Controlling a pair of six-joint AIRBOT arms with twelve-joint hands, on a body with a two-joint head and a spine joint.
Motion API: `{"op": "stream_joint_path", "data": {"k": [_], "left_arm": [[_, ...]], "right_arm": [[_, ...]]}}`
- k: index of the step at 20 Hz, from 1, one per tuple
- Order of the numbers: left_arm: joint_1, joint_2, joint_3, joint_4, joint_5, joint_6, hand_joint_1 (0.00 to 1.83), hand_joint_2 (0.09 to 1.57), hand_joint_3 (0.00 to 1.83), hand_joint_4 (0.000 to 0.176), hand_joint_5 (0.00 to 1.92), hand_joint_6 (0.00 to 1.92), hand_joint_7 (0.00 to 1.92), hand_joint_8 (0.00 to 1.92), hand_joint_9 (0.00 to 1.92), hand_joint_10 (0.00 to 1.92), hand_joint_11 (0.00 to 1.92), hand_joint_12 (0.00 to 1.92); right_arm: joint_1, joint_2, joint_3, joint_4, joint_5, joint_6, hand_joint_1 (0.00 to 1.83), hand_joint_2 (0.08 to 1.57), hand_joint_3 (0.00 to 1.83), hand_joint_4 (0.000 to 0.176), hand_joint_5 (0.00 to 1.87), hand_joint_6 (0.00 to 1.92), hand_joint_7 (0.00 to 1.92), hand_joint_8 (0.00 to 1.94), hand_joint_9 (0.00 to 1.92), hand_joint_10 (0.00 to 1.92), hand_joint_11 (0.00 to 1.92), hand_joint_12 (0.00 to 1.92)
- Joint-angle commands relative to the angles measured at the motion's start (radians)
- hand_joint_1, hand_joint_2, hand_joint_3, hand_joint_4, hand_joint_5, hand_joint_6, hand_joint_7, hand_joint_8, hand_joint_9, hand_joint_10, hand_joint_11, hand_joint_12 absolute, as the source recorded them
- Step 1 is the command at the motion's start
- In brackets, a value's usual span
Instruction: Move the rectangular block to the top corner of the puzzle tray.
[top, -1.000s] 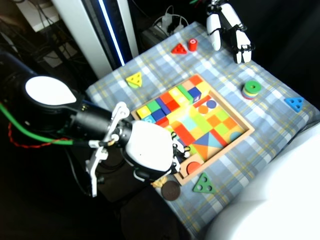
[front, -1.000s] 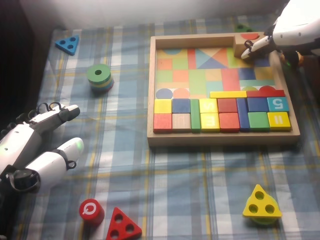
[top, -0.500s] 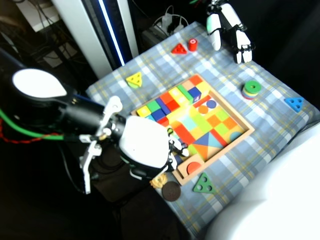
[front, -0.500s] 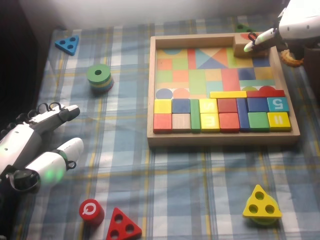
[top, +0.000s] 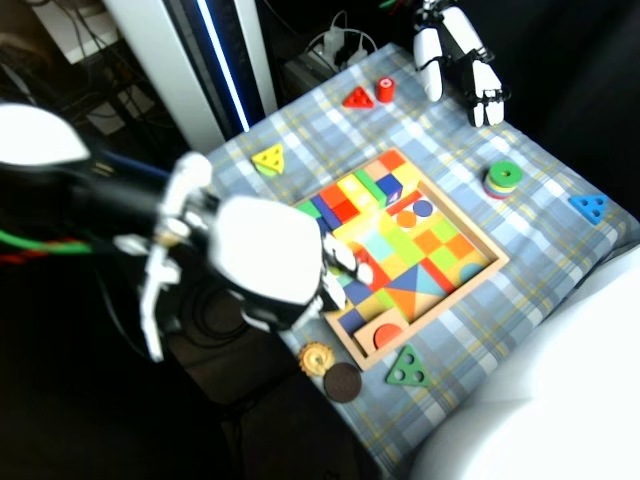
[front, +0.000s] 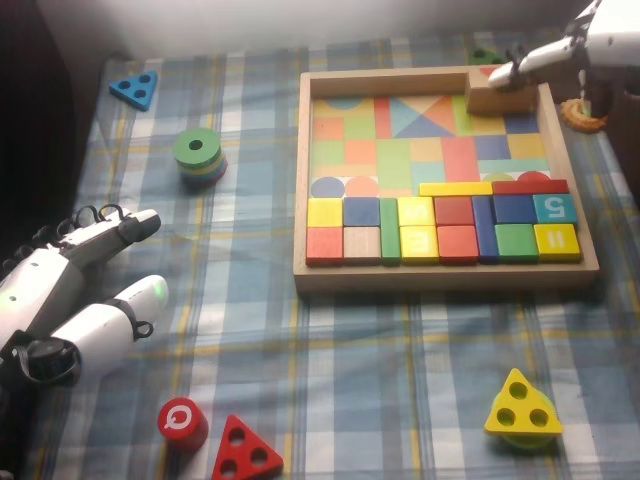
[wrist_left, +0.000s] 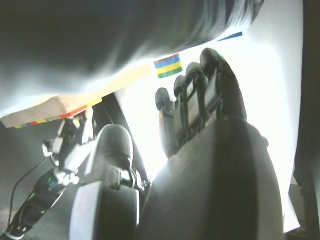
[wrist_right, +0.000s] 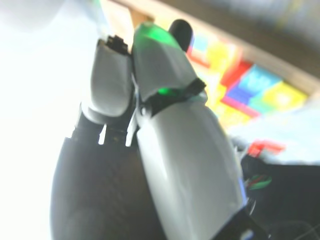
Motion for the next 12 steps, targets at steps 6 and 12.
{"op": "stream_joint_path", "data": {"k": [6, 12], "left_arm": [[0.001, 0.005, -0.009, 0.033, -0.134, -0.009, 0.51, 1.38, 0.00, 0.018, 0.40, 0.00, 0.27, 0.00, 0.19, 0.01, 0.00, 0.46], [0.004, 0.010, -0.016, 0.027, -0.142, -0.009, 0.47, 1.38, 0.00, 0.028, 0.42, 0.00, 0.28, 0.00, 0.19, 0.00, 0.00, 0.44]], "right_arm": [[-0.086, 0.086, -0.115, 0.788, 0.084, -0.665, 1.79, 1.13, 0.00, 0.000, 0.28, 0.01, 1.31, 1.94, 1.53, 1.92, 1.54, 1.92], [-0.417, 0.133, -0.205, 1.481, 0.376, -1.106, 1.06, 1.26, 0.02, 0.000, 0.24, 0.01, 1.11, 1.94, 1.35, 1.92, 1.32, 1.92]]}}
